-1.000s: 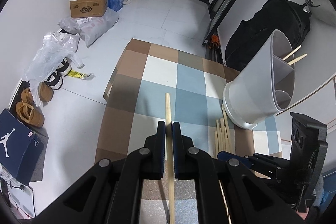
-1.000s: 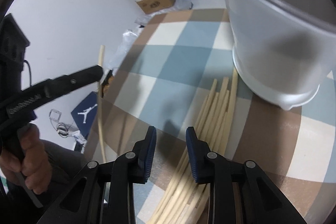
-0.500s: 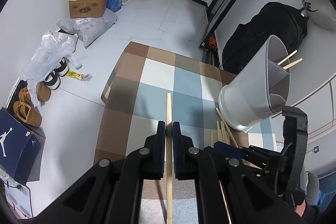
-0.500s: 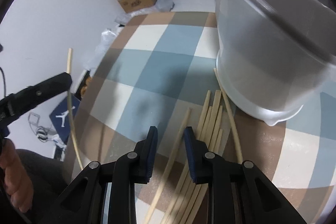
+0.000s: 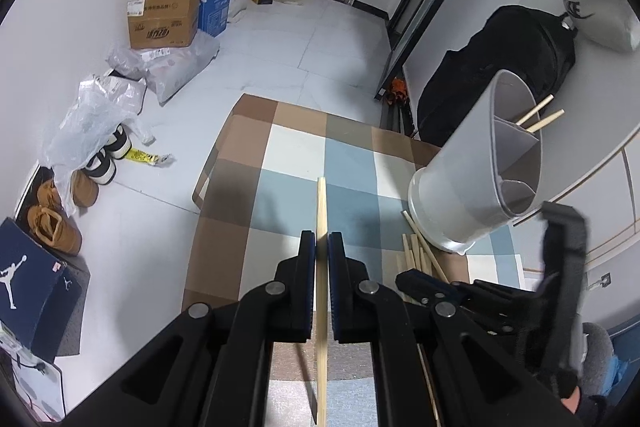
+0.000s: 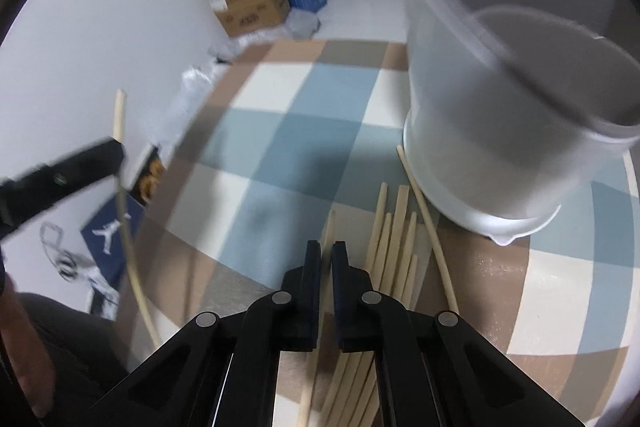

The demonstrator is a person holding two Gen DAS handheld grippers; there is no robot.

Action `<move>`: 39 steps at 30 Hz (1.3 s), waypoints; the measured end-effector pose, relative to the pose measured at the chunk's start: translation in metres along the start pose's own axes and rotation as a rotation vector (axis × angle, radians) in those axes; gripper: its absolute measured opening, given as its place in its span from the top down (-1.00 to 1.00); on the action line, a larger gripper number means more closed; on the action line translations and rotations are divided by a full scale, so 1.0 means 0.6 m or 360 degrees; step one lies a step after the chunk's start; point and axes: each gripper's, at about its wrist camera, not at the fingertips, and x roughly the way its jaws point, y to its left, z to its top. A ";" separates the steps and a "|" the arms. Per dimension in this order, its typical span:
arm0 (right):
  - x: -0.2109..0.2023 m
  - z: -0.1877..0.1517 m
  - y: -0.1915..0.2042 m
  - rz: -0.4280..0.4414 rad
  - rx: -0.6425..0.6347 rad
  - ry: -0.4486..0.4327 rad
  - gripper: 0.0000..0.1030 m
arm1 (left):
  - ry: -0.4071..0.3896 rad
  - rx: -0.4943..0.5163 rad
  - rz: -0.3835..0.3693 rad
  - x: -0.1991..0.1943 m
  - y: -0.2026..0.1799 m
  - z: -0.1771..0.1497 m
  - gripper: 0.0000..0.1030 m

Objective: Organize utensils
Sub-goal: 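Lift the chopstick with the left gripper while the right gripper grasps another chopstick, then carry both held chopsticks up and over the white holder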

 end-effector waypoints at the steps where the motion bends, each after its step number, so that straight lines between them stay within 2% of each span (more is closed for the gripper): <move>1: -0.011 -0.001 -0.001 0.0028 0.0013 -0.0033 0.91 | -0.0007 0.0006 -0.0006 -0.002 -0.002 0.000 0.95; 11: -0.150 -0.023 -0.017 0.0161 0.0088 -0.0415 0.92 | -0.0135 0.0119 -0.0031 -0.030 -0.043 -0.007 0.95; 17: -0.220 -0.051 -0.027 0.0189 0.0084 -0.0592 0.92 | -0.0288 0.0226 -0.0071 -0.066 -0.074 -0.019 0.95; 20: -0.250 -0.063 -0.038 0.0203 0.0086 -0.0662 0.92 | -0.0337 0.0278 -0.0077 -0.076 -0.090 -0.024 0.95; 29: -0.300 -0.077 -0.062 0.0213 0.0085 -0.0809 0.93 | -0.0360 0.0386 -0.0045 -0.085 -0.127 -0.027 0.96; 39: -0.355 -0.061 -0.058 0.0235 0.0037 -0.0961 0.93 | -0.0427 0.0452 -0.0053 -0.121 -0.171 -0.003 0.96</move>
